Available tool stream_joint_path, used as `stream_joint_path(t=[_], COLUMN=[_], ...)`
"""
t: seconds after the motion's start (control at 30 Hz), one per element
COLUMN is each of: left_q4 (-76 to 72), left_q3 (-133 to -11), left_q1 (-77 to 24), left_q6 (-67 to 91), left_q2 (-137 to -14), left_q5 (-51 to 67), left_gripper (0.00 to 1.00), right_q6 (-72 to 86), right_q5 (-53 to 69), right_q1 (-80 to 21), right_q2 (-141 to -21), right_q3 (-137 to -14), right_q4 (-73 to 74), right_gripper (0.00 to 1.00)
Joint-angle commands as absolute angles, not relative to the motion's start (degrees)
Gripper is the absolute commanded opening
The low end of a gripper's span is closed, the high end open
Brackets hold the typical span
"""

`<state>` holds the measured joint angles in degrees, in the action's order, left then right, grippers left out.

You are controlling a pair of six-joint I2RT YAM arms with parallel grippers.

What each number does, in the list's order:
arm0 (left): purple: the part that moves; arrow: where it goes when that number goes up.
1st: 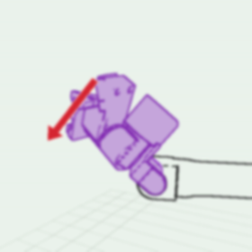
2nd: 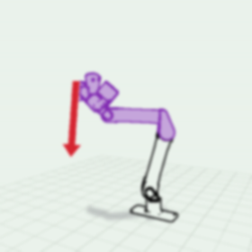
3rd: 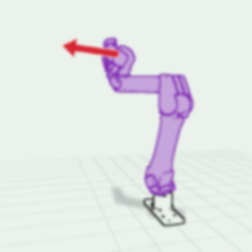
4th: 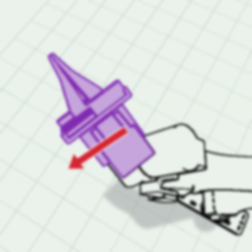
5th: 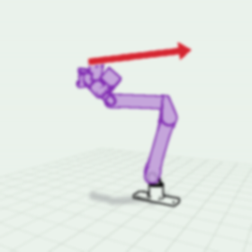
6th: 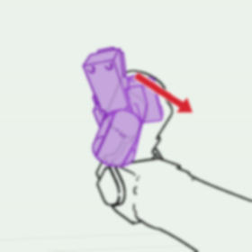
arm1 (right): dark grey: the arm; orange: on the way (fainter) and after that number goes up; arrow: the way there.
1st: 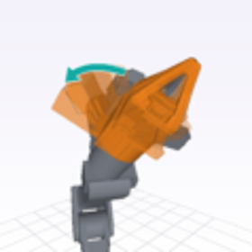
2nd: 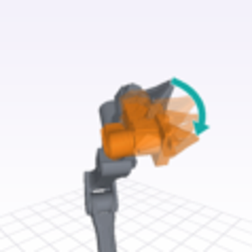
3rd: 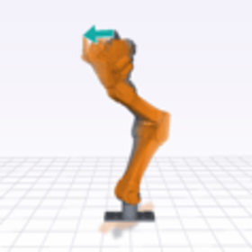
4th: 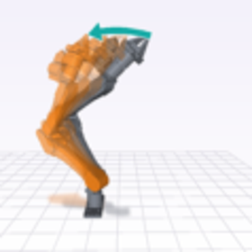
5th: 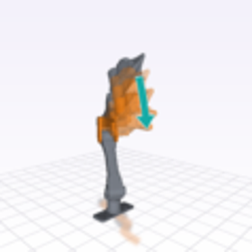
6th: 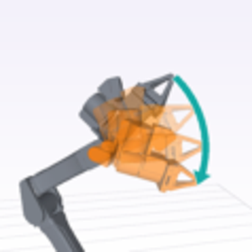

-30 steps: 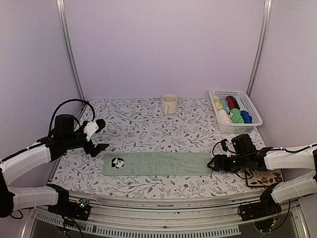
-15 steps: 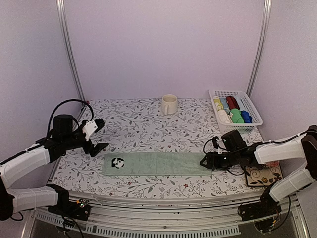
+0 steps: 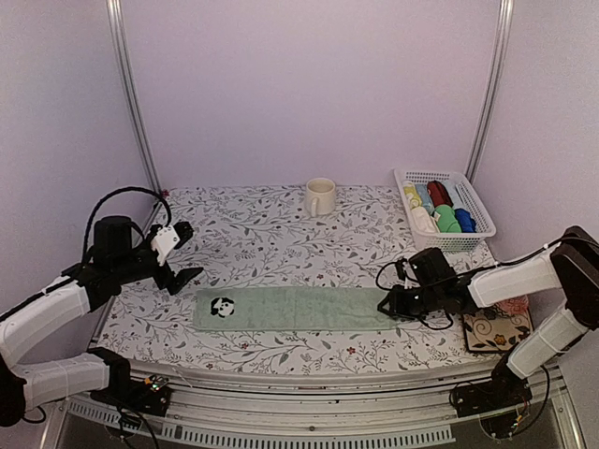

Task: Roll the towels
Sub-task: Pick up the towel from the center of the board.

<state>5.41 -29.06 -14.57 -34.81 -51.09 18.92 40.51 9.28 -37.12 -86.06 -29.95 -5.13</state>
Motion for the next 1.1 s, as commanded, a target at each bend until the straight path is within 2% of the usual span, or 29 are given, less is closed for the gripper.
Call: stream_joint_path(t=[0.0, 0.07, 0.27, 0.4, 0.53, 0.73, 1.07], left_q4=[5.1, 5.1, 5.1, 5.2, 5.4, 5.6, 4.8], left_q3=[-27.9, -27.9, -27.8, -27.9, -28.0, -28.2, -28.1], left_q1=[-14.7, -14.8, -15.0, -15.0, -15.3, -15.5, -15.7], left_q6=[-34.2, -34.1, -34.1, -34.1, -34.2, -34.1, -33.9], left_q2=[-50.4, -50.5, -50.7, -51.2, -51.9, -52.5, -54.5], left_q5=[19.8, 19.6, 19.4, 19.3, 19.4, 19.1, 17.3], left_gripper=[0.97, 0.97, 0.97, 0.97, 0.97, 0.97, 0.97], right_q6=[42.3, 42.0, 39.2, 37.0, 34.3, 32.0, 31.9], right_q5=[6.9, 4.6, -3.2, -4.8, -5.3, 0.4, 4.9], right_q1=[-37.9, -37.9, -37.6, -35.0, -33.9, -36.0, -49.0], right_q2=[-88.5, -86.8, -76.0, -67.8, -65.5, -69.1, -89.8], right_q3=[-29.1, -30.1, -36.0, -38.5, -39.9, -42.5, -58.2], right_q4=[0.0, 2.8, 17.9, 25.4, 29.1, 23.9, 15.8], right_gripper=[0.06, 0.02, 0.02, 0.02, 0.02, 0.02, 0.02])
